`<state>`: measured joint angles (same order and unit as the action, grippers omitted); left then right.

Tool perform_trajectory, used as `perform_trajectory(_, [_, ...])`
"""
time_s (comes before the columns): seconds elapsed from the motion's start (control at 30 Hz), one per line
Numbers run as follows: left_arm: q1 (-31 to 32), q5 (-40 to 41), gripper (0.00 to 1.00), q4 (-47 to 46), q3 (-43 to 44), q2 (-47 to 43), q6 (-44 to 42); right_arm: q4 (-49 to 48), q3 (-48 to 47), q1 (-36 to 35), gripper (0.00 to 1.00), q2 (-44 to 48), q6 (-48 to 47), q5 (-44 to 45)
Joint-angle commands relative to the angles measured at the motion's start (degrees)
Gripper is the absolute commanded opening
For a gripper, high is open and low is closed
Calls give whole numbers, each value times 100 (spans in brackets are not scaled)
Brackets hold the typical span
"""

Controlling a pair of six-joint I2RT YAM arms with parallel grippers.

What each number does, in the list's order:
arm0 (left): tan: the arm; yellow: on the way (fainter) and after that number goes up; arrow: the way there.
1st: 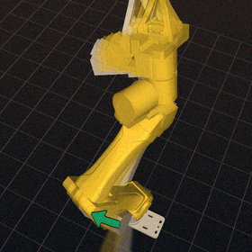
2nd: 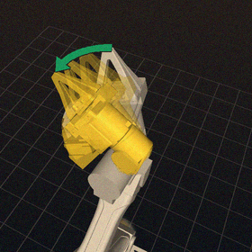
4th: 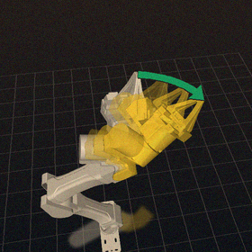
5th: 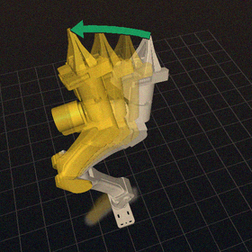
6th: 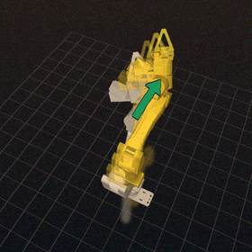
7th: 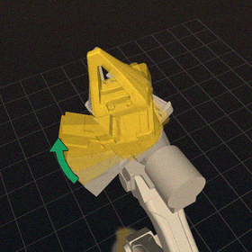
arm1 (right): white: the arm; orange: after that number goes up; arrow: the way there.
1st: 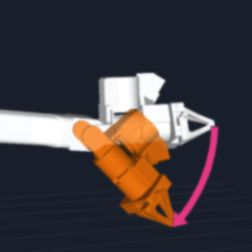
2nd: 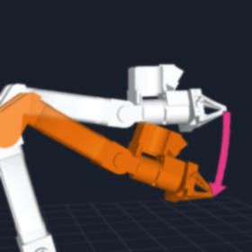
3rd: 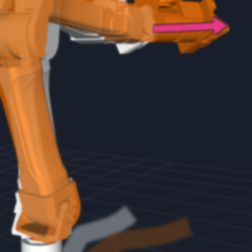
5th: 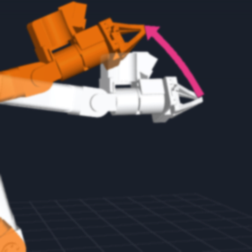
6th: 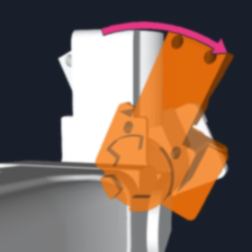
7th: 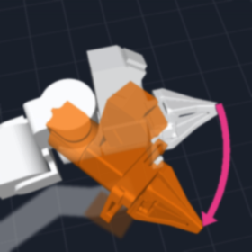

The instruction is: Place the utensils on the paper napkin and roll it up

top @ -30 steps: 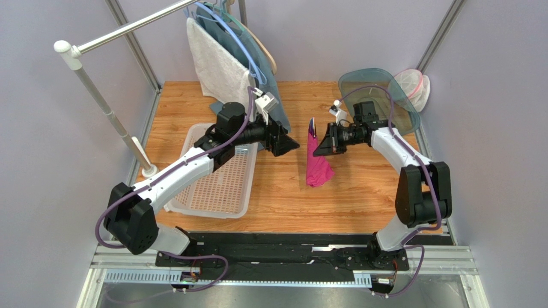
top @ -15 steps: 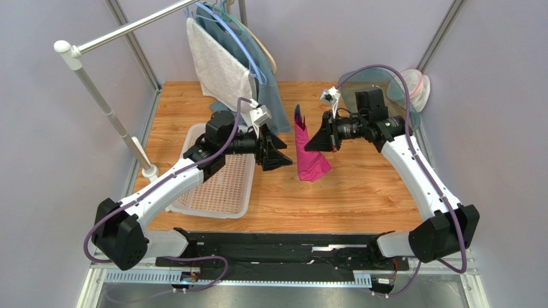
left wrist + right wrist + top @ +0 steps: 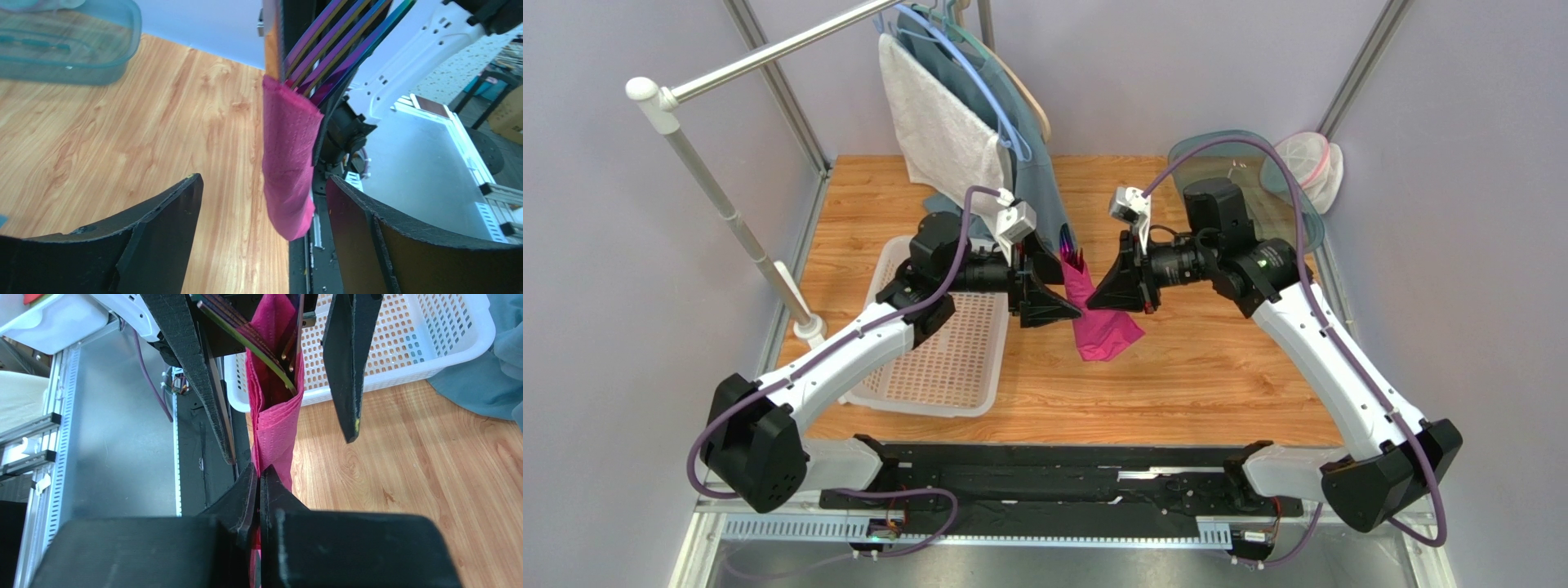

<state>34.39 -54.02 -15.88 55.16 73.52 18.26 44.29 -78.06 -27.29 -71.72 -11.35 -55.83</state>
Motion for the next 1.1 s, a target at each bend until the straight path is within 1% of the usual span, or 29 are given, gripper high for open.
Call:
perform_trajectory(0.0, [-29,-583,79,-925,-58,5,257,-61,-218,-224,0,220,-393,160])
perform_trajectory(0.03, [-29,-618,76,-952,-58,14,266,-61,-218,-233,0,220,-403,195])
perform_trajectory(0.13, [-29,-715,73,-1057,-49,22,318,-26,-245,-303,0,220,-481,274])
perform_trajectory(0.27, [-29,-724,70,-1198,-23,31,467,-35,-227,-382,0,238,-526,467])
perform_trajectory(0.4, [-29,-575,64,-1303,-40,49,696,-184,-201,-453,0,264,-473,617])
perform_trajectory(0.43, [-29,-540,60,-1330,-49,66,775,-210,-201,-462,0,264,-464,644])
perform_trajectory(0.5, [-29,-443,59,-1365,-49,110,845,-254,-192,-488,0,273,-447,679])
perform_trajectory(0.6, [-29,-390,50,-1444,-49,189,1064,-316,-192,-514,0,273,-420,714])
perform_trajectory(0.63, [-29,-364,44,-1523,-49,207,1118,-316,-192,-523,0,273,-411,723])
perform_trajectory(0.7, [-29,-311,40,-1602,-49,259,1275,-369,-201,-523,0,273,-377,732])
perform_trajectory(0.73, [-29,-302,33,-1707,-49,277,1329,-369,-201,-532,0,273,-376,714])
perform_trajectory(0.8, [-29,-337,29,-1804,-58,321,1469,-395,-192,-523,0,273,-376,714])
perform_trajectory(0.83, [-29,-320,22,-1892,-58,330,1522,-386,-183,-532,0,273,-385,714])
perform_trajectory(0.9, [-47,-337,12,-1971,-49,348,1627,-378,-148,-532,0,290,-411,723])
perform_trajectory(0.93, [-47,-337,5,-2024,-49,356,1663,-386,-130,-532,0,317,-411,749])
perform_trajectory(0.97, [-55,-337,1,-2033,-49,339,1689,-378,-113,-523,0,326,-420,749])
perform_trajectory(1.07, [-99,-425,0,-2086,-5,339,1795,-378,-69,-523,0,361,-446,793])
